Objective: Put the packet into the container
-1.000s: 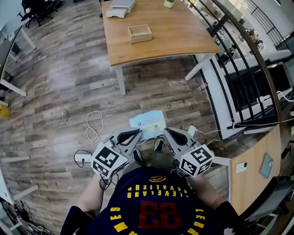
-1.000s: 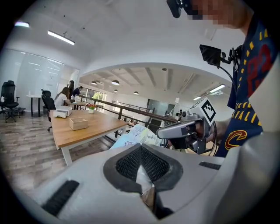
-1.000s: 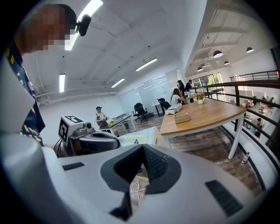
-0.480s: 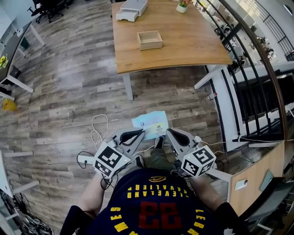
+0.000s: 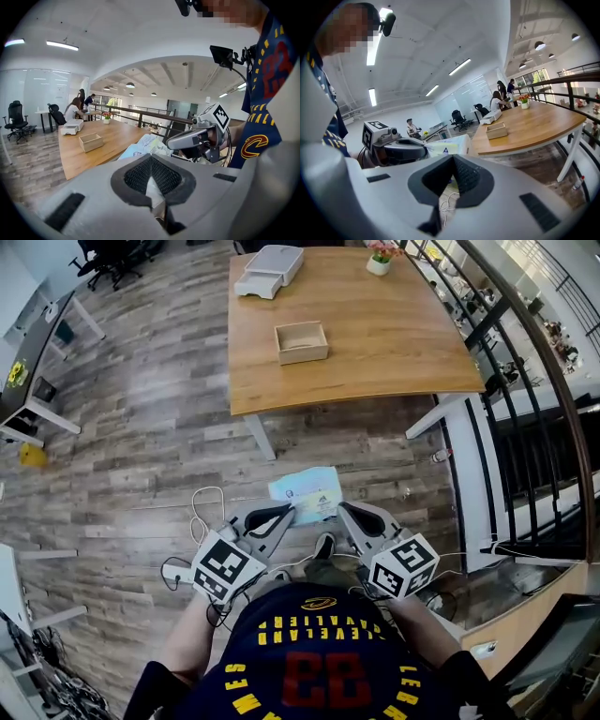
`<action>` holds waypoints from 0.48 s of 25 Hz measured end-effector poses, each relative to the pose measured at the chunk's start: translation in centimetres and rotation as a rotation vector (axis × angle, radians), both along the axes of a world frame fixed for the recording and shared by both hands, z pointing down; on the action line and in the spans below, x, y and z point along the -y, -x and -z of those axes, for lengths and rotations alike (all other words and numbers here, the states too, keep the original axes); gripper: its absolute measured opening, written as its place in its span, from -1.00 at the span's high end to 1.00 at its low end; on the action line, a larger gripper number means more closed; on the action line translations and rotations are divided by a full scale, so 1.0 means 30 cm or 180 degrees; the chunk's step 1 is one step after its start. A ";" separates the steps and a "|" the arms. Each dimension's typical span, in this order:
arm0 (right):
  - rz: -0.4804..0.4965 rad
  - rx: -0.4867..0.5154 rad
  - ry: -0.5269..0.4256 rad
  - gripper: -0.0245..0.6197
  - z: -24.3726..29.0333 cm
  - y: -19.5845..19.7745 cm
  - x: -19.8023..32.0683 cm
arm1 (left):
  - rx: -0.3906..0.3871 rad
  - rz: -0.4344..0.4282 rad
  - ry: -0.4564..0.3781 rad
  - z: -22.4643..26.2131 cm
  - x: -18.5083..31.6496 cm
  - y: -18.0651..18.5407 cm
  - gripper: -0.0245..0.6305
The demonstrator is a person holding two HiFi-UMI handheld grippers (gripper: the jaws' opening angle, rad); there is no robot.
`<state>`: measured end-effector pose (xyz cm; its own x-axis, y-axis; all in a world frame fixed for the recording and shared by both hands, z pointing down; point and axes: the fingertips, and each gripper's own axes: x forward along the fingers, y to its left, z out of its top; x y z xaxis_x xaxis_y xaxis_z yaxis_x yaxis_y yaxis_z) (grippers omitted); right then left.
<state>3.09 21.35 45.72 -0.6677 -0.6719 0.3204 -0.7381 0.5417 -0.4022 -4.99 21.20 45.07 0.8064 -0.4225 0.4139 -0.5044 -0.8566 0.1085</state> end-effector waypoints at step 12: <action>0.0199 0.0038 0.0005 0.89 -0.010 -0.175 0.185 | 0.0084 0.0172 -0.0030 -0.007 0.186 -0.176 0.91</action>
